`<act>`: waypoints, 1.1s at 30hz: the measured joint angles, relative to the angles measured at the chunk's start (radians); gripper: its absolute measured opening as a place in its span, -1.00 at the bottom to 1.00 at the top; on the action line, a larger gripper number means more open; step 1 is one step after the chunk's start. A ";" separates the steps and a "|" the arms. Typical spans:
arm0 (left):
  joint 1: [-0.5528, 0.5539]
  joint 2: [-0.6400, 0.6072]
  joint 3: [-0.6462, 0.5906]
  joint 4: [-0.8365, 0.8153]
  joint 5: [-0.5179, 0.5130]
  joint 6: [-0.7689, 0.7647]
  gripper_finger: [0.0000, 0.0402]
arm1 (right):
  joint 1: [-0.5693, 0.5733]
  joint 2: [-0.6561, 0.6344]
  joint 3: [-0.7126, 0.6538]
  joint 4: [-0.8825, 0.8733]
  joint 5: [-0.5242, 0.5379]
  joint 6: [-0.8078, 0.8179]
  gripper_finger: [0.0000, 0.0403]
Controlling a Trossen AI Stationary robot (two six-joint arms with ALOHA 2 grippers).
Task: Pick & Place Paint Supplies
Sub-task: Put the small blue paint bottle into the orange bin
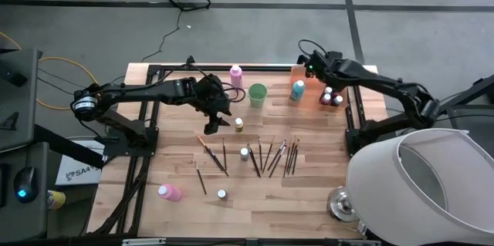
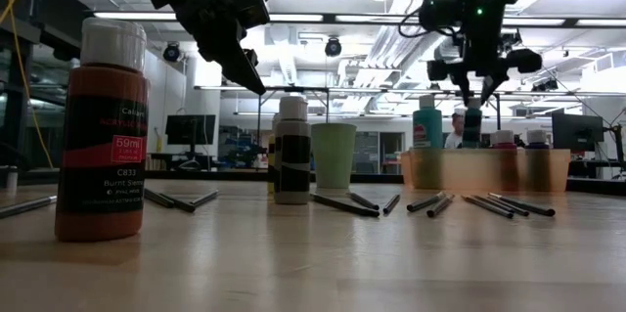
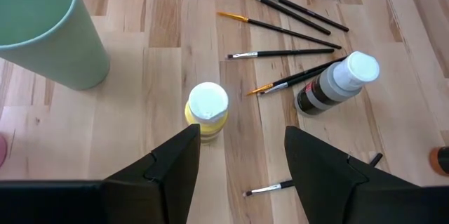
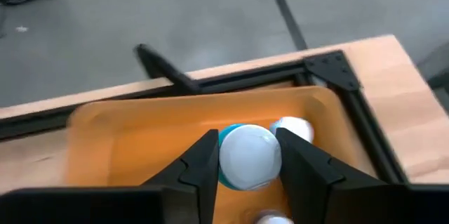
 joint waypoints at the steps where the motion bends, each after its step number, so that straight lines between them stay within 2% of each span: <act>1: 0.000 0.000 0.000 0.000 0.000 0.000 0.02 | -0.014 0.000 -0.004 -0.005 -0.002 0.005 -0.39; 11: 0.000 0.000 0.000 0.000 -0.002 -0.003 0.02 | -0.054 0.000 -0.110 0.066 -0.096 0.041 -0.41; 17: 0.000 0.000 0.000 0.000 -0.002 -0.003 0.02 | -0.061 0.000 -0.146 0.080 -0.101 0.049 -0.37; 33: 0.000 0.000 0.000 -0.008 -0.002 -0.002 0.02 | -0.126 -0.001 -0.206 0.122 -0.172 -0.088 -0.39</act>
